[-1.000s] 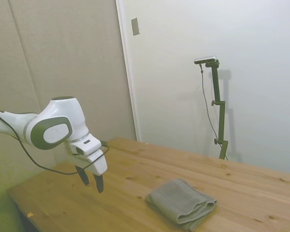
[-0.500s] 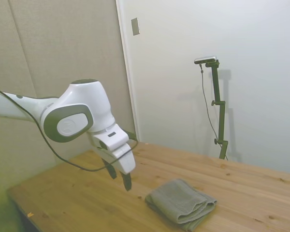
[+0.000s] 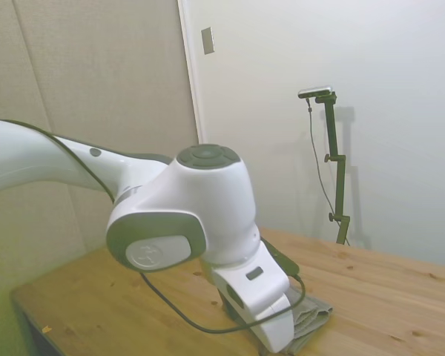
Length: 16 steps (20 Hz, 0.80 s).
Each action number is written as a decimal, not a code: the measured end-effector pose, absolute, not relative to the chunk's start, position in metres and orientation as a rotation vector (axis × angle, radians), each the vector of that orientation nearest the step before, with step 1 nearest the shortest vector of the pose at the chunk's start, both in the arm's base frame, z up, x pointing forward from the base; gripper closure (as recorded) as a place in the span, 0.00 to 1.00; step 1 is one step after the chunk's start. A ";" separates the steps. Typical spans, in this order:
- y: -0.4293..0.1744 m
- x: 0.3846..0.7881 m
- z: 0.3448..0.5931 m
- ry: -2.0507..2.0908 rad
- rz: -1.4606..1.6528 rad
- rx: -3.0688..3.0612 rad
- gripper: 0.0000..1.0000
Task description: Unfold the towel
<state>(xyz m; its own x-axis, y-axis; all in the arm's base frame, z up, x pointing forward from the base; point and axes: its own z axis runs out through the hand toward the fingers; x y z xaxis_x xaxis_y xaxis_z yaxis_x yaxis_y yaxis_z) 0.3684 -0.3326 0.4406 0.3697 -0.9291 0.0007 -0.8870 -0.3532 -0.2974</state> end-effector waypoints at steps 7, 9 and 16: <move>-0.341 0.393 0.405 1.449 -0.254 -2.258 0.00; -0.343 0.397 0.399 1.429 -0.237 -2.219 0.00; -0.348 0.413 0.370 1.419 -0.201 -2.172 0.00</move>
